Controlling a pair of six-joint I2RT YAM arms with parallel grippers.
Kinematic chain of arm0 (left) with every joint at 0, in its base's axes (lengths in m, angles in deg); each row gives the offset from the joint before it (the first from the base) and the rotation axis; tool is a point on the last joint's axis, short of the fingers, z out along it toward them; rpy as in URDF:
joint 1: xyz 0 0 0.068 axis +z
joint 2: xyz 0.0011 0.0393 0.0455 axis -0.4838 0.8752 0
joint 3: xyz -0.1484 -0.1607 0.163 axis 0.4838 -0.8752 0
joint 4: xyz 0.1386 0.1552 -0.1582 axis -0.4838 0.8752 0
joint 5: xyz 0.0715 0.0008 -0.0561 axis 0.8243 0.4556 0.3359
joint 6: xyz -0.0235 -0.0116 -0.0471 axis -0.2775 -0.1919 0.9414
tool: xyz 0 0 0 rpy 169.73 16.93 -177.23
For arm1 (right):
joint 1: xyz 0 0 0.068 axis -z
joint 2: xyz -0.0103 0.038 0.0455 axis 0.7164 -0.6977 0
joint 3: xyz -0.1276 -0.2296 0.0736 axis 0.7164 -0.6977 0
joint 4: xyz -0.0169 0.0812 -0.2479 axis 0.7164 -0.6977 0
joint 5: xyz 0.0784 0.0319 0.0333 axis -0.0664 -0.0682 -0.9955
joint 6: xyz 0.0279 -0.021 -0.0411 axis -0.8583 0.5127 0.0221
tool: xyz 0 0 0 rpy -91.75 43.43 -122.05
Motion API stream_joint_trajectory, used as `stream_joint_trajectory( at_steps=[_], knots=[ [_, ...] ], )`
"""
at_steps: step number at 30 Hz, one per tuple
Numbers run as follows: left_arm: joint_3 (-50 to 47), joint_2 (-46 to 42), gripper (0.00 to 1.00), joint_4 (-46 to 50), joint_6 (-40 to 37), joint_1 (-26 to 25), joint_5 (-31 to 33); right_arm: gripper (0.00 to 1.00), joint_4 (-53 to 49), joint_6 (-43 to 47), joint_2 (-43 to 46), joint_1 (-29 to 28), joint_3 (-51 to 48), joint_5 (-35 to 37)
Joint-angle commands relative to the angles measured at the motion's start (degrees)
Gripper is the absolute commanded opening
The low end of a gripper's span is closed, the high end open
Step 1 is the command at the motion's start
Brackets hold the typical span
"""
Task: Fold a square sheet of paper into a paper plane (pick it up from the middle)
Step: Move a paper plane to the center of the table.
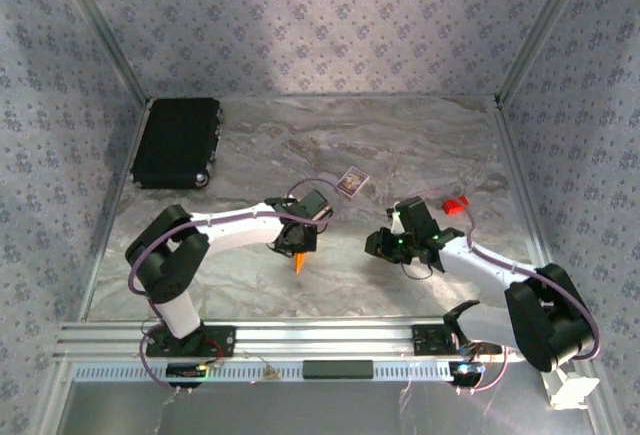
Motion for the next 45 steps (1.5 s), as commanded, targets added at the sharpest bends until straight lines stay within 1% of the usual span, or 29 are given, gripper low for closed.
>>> stream_joint_trajectory(
  at_steps=[1,5,13,33,45],
  knots=[
    [-0.75,0.63,0.03,0.52,0.45,0.28,-0.81,0.27,-1.24,-0.67,-0.60,-0.35,0.68,1.15],
    [-0.55,0.53,0.07,0.53,0.14,0.35,-0.57,0.28,-1.25,-0.70,-1.12,-0.38,0.60,1.17],
    [-0.52,1.06,0.10,0.50,-0.39,0.35,-0.43,0.28,-1.48,-0.38,-1.52,-0.32,0.86,1.10],
    [-0.41,1.89,0.14,-0.11,-1.45,0.35,-1.24,0.29,-1.76,-0.38,-1.90,-0.40,1.10,1.08],
    [-0.47,3.47,0.17,0.92,-1.17,0.34,-0.26,0.29,-1.70,-0.42,-1.81,-0.55,1.12,1.08]
  ],
)
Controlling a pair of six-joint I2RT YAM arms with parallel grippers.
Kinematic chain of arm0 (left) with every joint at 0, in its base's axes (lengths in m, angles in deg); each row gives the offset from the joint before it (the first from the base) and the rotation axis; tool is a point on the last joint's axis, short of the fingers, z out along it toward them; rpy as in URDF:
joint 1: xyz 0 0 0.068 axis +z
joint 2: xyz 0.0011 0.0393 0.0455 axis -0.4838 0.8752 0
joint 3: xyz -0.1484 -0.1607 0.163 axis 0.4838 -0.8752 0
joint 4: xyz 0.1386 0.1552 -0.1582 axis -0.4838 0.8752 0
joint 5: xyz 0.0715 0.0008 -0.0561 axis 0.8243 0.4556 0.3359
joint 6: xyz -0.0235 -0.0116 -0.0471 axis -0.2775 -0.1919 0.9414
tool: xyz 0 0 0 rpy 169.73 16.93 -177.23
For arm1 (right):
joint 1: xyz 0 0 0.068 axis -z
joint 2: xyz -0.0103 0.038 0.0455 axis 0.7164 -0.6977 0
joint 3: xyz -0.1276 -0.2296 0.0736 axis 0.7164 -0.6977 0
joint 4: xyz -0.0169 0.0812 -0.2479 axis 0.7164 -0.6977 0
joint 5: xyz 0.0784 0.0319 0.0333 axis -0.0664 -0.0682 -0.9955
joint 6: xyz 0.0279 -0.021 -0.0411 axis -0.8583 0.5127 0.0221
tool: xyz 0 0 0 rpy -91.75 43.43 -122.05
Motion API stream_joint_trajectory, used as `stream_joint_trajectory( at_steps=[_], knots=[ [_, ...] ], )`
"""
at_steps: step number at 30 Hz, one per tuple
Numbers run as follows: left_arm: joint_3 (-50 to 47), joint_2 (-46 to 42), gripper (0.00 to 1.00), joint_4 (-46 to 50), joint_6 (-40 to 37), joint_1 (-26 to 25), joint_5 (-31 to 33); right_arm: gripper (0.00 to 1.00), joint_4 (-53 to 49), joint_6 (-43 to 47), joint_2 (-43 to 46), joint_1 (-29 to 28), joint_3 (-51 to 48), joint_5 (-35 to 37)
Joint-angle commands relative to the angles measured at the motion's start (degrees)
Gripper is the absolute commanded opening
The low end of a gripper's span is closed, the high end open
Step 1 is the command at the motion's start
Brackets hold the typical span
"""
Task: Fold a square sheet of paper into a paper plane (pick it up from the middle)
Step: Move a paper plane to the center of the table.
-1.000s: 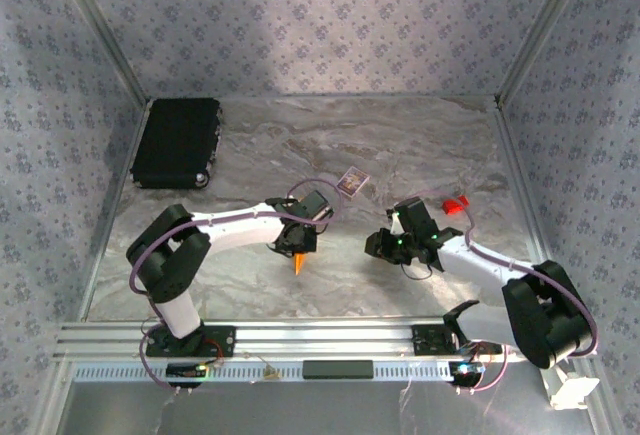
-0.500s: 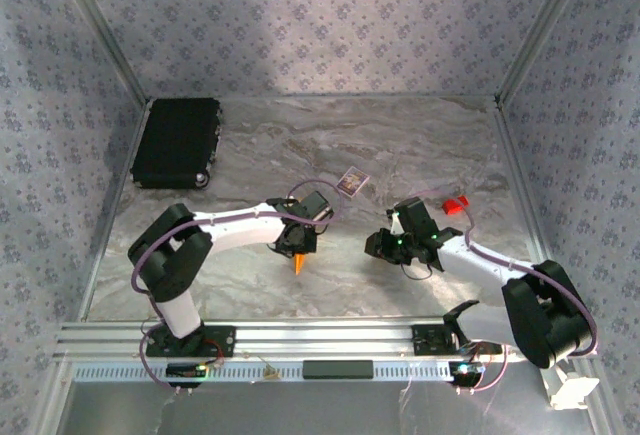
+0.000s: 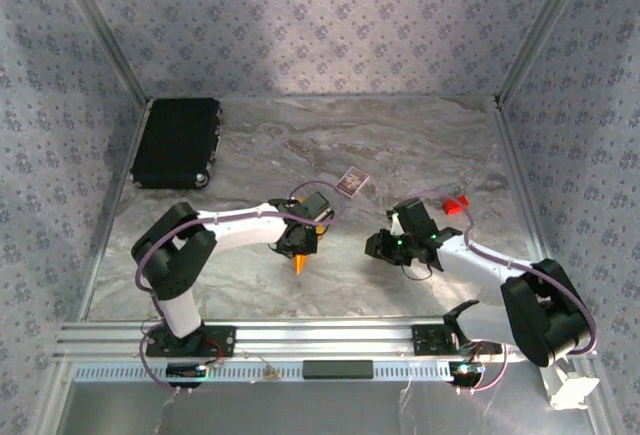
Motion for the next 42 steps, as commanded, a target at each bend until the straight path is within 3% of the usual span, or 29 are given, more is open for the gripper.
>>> stream_joint_trajectory(
  at_steps=[1,25,42],
  knots=[
    [-0.62,1.35,0.18,1.67,-0.48,0.33,0.59,0.29,-1.31,-0.43,-0.09,-0.47,1.12,0.66],
    [2.16,4.54,0.29,5.11,4.93,-2.55,2.52,0.29,-2.23,0.05,2.04,0.38,1.29,0.75],
    [5.63,-0.44,0.38,6.86,6.96,-3.69,4.00,0.30,-7.19,2.40,7.30,4.94,3.01,1.12]
  ],
)
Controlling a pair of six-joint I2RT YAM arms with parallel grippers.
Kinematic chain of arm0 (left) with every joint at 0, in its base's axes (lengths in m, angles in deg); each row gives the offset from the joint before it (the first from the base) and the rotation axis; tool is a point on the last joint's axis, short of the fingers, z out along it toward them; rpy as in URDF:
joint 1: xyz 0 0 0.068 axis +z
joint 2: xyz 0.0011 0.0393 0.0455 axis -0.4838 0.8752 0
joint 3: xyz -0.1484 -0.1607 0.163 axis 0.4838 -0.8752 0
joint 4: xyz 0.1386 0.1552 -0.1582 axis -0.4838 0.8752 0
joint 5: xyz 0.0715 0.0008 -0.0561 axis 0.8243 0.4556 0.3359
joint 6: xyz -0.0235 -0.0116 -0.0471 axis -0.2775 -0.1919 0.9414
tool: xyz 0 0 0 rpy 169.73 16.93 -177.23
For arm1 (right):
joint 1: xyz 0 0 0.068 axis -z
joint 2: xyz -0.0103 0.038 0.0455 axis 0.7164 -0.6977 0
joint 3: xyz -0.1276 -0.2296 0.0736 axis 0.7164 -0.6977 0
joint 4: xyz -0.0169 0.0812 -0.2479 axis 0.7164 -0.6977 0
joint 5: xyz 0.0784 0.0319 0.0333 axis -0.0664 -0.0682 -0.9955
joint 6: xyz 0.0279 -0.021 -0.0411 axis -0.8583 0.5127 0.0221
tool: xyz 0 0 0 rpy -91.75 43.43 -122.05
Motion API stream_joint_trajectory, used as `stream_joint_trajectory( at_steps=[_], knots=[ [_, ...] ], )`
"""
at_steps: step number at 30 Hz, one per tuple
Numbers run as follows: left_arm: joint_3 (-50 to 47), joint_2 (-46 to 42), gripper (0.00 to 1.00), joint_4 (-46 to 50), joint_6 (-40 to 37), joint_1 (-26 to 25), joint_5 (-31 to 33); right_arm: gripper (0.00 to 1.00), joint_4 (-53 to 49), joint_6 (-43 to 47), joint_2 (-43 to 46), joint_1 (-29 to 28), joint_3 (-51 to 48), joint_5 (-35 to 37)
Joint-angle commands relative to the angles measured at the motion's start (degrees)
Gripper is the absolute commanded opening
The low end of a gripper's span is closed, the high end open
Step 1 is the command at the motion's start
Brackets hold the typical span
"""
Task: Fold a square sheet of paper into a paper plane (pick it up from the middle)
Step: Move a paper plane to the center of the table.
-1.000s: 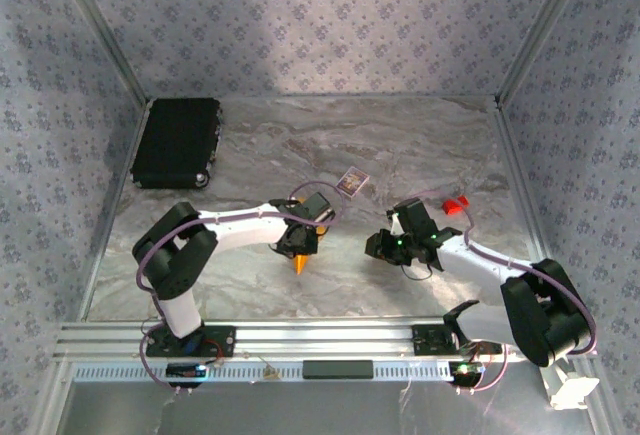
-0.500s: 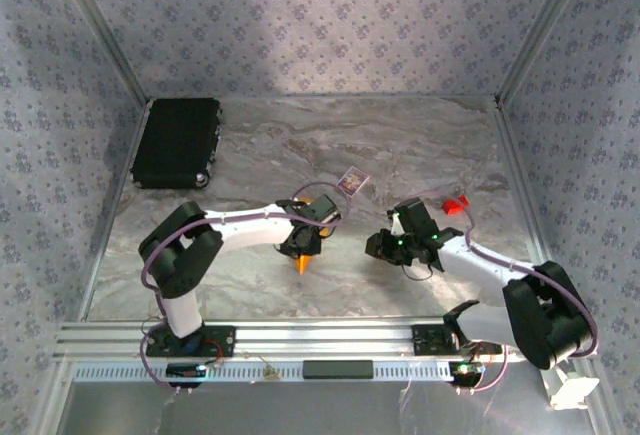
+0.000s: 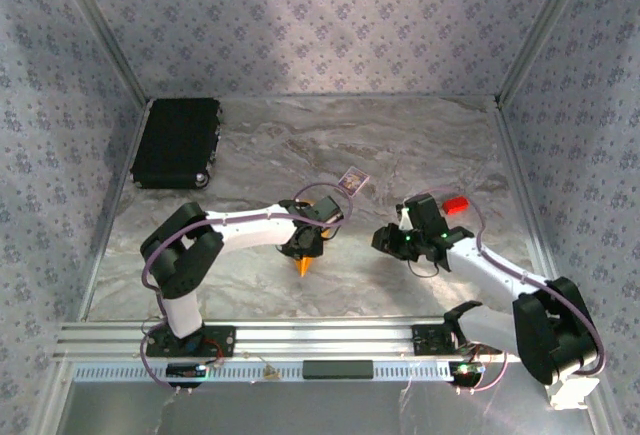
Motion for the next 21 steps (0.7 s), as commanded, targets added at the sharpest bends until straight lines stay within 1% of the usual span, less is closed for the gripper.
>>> stream_joint_trajectory(
  at_steps=[1,5,9,11,12,14,15,17,18,19,21],
  knots=[
    [2.03,-3.10,0.38,2.47,1.39,-0.40,0.95,0.30,-3.48,1.67,2.04,1.17,2.36,1.38],
    [1.79,-6.80,0.45,2.40,1.34,-0.70,1.46,0.29,-7.18,3.18,7.79,3.51,3.03,4.84],
    [0.53,-11.32,0.52,2.14,1.18,-0.79,2.90,0.32,-10.39,4.33,16.09,8.22,3.19,9.38],
    [0.40,-13.42,0.53,2.31,0.15,-0.75,4.39,0.33,-11.28,4.39,19.41,10.11,3.53,11.96],
    [0.26,-14.65,0.55,2.25,-0.69,-0.75,5.43,0.33,-11.49,6.86,20.71,10.91,3.42,13.79],
    [-0.36,-17.34,0.59,1.70,-3.44,-0.50,7.82,0.36,-11.09,8.55,22.64,12.27,3.78,18.13],
    [-1.01,-18.95,0.60,0.62,-5.81,-0.15,8.76,0.41,-10.68,10.19,23.22,12.79,4.44,21.76],
    [-3.01,-22.28,0.66,-1.75,-9.63,1.41,10.02,0.65,-12.33,9.72,23.69,13.31,6.04,33.10],
    [-4.33,-24.11,0.71,-3.46,-11.44,2.54,10.22,0.74,-12.94,8.49,23.79,13.39,6.29,39.42],
    [-5.76,-26.32,0.75,-4.96,-12.85,4.18,10.71,0.77,-11.68,9.16,23.81,13.60,5.99,43.83],
    [-8.68,-30.04,0.87,-8.36,-15.88,7.70,10.90,0.80,-5.39,15.28,23.45,14.43,3.96,47.18]
  ],
)
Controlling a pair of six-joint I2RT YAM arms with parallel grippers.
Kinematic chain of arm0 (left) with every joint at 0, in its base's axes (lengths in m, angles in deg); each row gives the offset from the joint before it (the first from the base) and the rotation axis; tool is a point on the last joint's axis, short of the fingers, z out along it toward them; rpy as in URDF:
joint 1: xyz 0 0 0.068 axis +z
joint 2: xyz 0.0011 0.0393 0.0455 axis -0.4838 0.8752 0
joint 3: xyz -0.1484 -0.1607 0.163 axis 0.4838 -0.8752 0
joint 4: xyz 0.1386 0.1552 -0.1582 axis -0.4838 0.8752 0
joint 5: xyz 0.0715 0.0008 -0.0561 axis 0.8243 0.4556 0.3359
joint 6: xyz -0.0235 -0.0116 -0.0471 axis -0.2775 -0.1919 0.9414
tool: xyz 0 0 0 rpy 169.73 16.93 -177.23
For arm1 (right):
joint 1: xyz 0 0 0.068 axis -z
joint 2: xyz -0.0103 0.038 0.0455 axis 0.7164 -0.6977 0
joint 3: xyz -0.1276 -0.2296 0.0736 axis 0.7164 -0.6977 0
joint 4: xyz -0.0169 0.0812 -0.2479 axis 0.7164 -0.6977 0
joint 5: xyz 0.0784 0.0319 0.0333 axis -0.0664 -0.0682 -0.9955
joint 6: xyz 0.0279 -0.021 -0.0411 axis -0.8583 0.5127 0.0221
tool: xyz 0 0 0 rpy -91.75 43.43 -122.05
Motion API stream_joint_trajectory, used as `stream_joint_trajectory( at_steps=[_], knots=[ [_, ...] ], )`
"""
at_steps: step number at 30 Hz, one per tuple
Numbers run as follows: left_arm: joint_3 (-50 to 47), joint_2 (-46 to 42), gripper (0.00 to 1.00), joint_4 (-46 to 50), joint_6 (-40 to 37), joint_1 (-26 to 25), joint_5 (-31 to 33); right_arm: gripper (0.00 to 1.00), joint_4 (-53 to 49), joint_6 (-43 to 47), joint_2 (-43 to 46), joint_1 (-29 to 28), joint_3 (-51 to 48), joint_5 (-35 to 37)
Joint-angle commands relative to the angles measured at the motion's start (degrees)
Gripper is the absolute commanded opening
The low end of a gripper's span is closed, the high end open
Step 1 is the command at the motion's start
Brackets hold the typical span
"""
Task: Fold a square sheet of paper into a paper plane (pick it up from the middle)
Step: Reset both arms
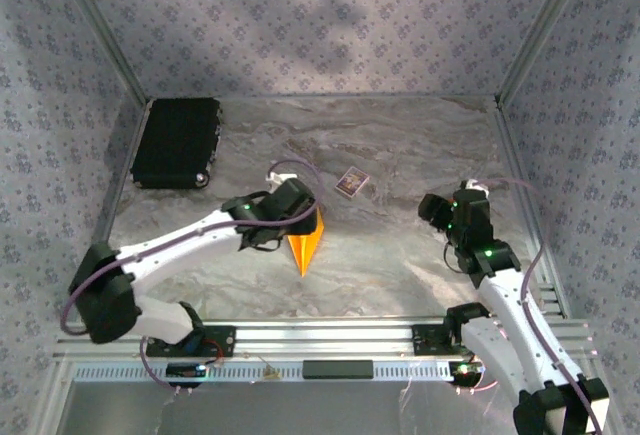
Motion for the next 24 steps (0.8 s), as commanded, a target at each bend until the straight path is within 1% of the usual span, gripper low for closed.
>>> stream_joint_trajectory(
  at_steps=[1,2,3,6,7,9,12,14,16,17,19,20,21,23,24],
  knots=[
    [-4.33,-5.78,0.94,-5.53,-8.17,5.50,3.88,0.80,7.09,9.39,-0.33,1.25,-1.57,13.91],
    [-5.40,-7.05,0.98,-6.60,-9.47,7.20,4.81,0.80,9.73,12.40,-0.73,1.51,-2.22,13.00],
    [-6.56,-8.21,1.00,-7.91,-11.21,9.22,5.86,0.81,12.36,14.89,-1.70,1.90,-2.92,12.84],
    [-8.07,-10.24,1.00,-8.54,-15.65,15.43,9.41,0.83,19.42,18.78,-5.88,2.92,-5.47,14.50],
    [-9.20,-10.81,1.00,-9.83,-17.61,17.42,10.95,0.83,22.07,20.73,-8.04,3.61,-6.20,13.94],
    [-11.69,-11.30,1.00,-12.64,-20.85,21.91,11.49,0.84,27.37,23.85,-12.47,5.02,-6.81,12.10],
    [-14.29,-11.14,1.00,-15.26,-23.65,28.46,13.31,0.85,33.14,26.78,-18.12,6.16,-6.43,12.32],
    [-17.11,-10.74,1.00,-20.61,-26.87,31.53,14.62,0.86,35.94,28.27,-19.81,6.68,-6.02,12.81],
    [-20.09,-9.77,1.00,-26.96,-31.52,33.87,14.49,0.86,39.88,29.54,-21.04,7.95,-6.70,9.36],
    [-20.97,-9.32,1.00,-29.00,-32.25,34.67,14.21,0.86,42.33,29.89,-22.04,8.44,-7.24,7.57],
    [-22.46,-8.26,1.00,-33.54,-33.90,36.76,10.11,0.86,46.29,30.21,-24.77,8.86,-8.13,3.66],
    [-22.16,-7.65,1.00,-33.62,-34.34,37.66,8.39,0.86,48.15,30.91,-25.96,8.84,-8.63,2.36],
    [-22.42,-6.75,1.00,-35.81,-35.71,38.07,7.85,0.86,51.56,31.91,-27.34,8.86,-9.52,1.02],
    [-24.79,-5.08,1.00,-43.13,-38.32,38.50,7.37,0.87,57.90,34.60,-30.08,8.88,-11.32,-1.36],
    [-25.43,-4.36,1.00,-45.42,-38.88,39.23,5.92,0.87,60.18,34.89,-31.55,9.03,-11.80,-2.30]
  ],
)
